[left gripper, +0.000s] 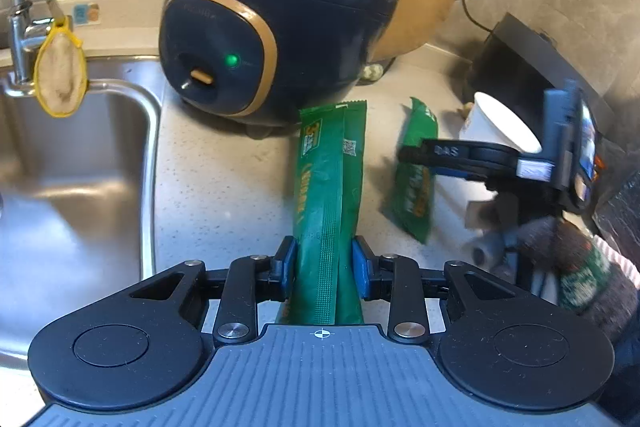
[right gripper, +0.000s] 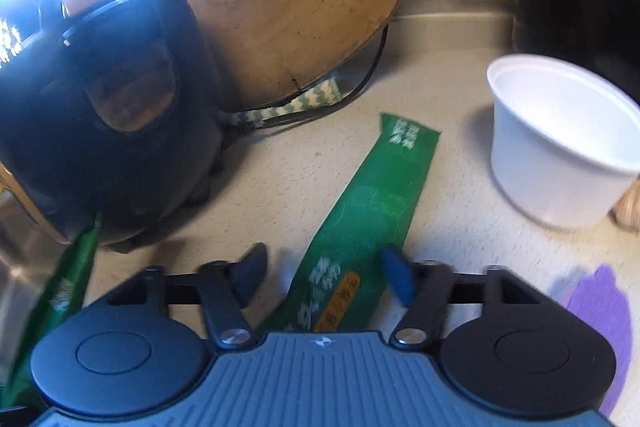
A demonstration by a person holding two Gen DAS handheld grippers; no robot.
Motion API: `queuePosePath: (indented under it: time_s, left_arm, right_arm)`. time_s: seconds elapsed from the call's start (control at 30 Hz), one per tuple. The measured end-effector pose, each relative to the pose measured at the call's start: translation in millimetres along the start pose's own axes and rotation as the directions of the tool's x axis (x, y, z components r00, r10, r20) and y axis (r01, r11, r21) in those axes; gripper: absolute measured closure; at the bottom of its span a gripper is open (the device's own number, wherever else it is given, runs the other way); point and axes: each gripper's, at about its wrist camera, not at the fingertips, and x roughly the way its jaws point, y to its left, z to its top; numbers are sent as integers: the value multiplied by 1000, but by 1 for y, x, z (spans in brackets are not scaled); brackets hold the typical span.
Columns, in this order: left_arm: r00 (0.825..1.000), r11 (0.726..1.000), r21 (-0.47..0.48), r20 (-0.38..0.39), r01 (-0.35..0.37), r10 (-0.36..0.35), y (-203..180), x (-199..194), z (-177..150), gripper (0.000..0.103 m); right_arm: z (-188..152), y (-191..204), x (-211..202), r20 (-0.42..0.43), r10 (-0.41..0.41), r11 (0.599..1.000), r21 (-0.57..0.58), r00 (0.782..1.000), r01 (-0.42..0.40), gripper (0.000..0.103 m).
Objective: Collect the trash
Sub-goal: 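Reach the right gripper to the purple-and-pink sponge and grasp it while the left gripper holds the sachets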
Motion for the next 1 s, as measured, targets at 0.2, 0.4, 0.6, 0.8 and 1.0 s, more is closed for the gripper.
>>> queuePosePath:
  time_s: [0.2,0.4,0.6,0.8,1.0]
  left_arm:
    - [998,998,19,-13,60,-60,-7,7,2,69]
    - [993,992,57,-35,114,-112,-21,18,3,69]
    - [986,985,76,-69,158,-153,-28,26,2,69]
    - [987,987,53,-61,150,-147,-21,25,3,69]
    - [983,983,53,-65,177,-174,-23,28,5,69]
  right_arm:
    - [-23,6,-33,-56,101,995,-21,993,-103,86]
    - [-33,1,-74,83,-88,988,-122,993,98,76]
    - [-34,-27,-77,171,-325,934,-96,930,344,26]
    - [-34,-55,-62,104,-383,923,6,918,385,26]
    - [-37,-45,-69,92,-235,971,-29,968,238,58]
